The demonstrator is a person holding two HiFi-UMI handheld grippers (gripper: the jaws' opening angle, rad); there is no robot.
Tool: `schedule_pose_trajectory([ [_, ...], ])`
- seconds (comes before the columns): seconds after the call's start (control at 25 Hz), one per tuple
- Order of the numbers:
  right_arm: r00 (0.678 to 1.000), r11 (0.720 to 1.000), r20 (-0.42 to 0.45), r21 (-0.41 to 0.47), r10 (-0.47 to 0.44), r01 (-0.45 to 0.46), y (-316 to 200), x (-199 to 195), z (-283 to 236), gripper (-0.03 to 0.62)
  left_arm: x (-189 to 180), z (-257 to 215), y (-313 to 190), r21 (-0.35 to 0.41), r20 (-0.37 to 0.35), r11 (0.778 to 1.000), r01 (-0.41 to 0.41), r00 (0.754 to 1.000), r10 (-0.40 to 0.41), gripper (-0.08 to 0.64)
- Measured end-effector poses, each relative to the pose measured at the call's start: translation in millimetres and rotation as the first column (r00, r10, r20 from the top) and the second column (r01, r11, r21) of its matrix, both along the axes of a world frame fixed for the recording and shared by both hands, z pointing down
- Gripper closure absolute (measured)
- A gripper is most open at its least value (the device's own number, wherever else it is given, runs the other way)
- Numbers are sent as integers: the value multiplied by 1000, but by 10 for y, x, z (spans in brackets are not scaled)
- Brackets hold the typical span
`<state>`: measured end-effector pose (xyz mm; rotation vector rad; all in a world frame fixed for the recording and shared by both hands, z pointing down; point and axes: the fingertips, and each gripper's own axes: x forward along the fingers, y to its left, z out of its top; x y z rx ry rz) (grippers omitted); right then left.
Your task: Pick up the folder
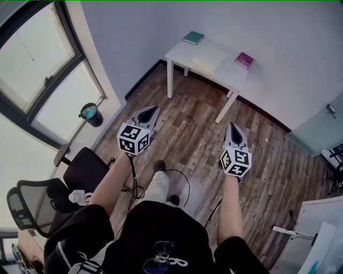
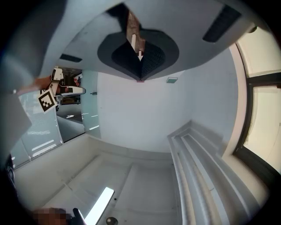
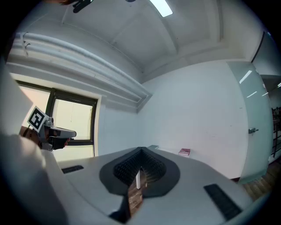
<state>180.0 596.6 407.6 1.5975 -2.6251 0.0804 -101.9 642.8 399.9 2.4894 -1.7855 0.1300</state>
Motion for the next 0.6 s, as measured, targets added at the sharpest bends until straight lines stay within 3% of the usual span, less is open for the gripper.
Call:
schedule_pose_trajectory([
  [0.32,1000,1000,15,-17,-11,11,-212,-100,82,569,-89,95,-235,-12,-11,1000,-8,1000,8,538],
  [0.6,1000,1000,6,-21,7,-7,-703,-246,131,569,-256,217,-755,-35,-18,999,-21,1000,20,538],
])
